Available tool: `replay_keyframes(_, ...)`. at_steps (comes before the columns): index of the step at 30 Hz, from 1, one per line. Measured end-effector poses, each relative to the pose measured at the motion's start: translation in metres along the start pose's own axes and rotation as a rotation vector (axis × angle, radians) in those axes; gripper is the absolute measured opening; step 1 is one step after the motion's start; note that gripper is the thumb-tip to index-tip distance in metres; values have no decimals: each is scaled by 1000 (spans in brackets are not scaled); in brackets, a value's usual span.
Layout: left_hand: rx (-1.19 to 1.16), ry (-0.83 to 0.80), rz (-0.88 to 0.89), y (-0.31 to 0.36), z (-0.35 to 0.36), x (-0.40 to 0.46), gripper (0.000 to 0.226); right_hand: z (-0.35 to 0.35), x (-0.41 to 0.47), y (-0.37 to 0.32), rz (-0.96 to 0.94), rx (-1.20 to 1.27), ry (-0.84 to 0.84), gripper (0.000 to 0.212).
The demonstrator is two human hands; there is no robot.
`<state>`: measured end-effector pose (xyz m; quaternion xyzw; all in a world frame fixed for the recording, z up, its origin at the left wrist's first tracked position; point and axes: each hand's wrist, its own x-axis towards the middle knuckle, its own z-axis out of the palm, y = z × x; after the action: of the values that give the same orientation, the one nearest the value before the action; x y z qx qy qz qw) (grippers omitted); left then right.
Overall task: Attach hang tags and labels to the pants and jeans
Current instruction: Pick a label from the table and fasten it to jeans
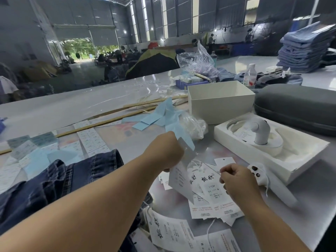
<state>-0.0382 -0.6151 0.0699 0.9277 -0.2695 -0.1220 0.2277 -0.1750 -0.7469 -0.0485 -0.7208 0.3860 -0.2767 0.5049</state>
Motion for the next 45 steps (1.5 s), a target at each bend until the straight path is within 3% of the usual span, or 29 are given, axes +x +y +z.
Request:
replay_keyframes(6, 65, -15, -73, -7, 6, 2, 11, 3, 23, -7, -57, -210, 102, 21)
replay_keyframes(10, -23, -236, -45, -5, 3, -5, 12, 9, 22, -16, 21, 36, -154, 24)
replay_keyframes(14, -133, -508, 32, 1, 0, -12, 4, 15, 9, -20, -117, -136, -484, 18)
replay_keyframes(18, -295, -585, 21, -2, -1, -12, 8, 16, 3, -24, -149, -141, -494, 27)
replay_keyframes(21, -472, -572, 16, -6, -2, -10, 11, 13, 4, -22, -187, -193, -415, 20)
replay_keyframes(23, -608, -563, -1, -8, -4, -9, 6, 12, 8, -12, -199, -202, -332, 40)
replay_keyframes(25, -699, -546, -46, -9, -5, -8, 5, 11, 11, -4, -205, -275, -203, 41)
replay_keyframes(29, -516, -337, -159, -6, 1, -5, 9, 13, 10, 0, -208, -277, -61, 31)
replay_keyframes(31, -439, -280, -192, -3, 3, -6, 13, 14, 8, -3, -193, -178, -98, 16)
replay_keyframes(34, -354, -229, -192, 1, 5, -4, 18, 12, 9, -10, -149, -34, -186, 29)
replay_keyframes(37, -299, -214, -163, 3, 9, -5, 20, 13, 12, -19, -212, 43, -205, 24)
replay_keyframes(41, -247, -202, -156, 1, 12, -11, 18, 13, 16, -33, -275, 134, -336, 52)
replay_keyframes(43, -242, -205, -155, 1, 12, -13, 15, 13, 18, -33, -227, 93, -456, 66)
replay_keyframes(45, -238, -222, -152, 1, 12, -16, 8, 15, 18, -27, -192, -101, -477, 52)
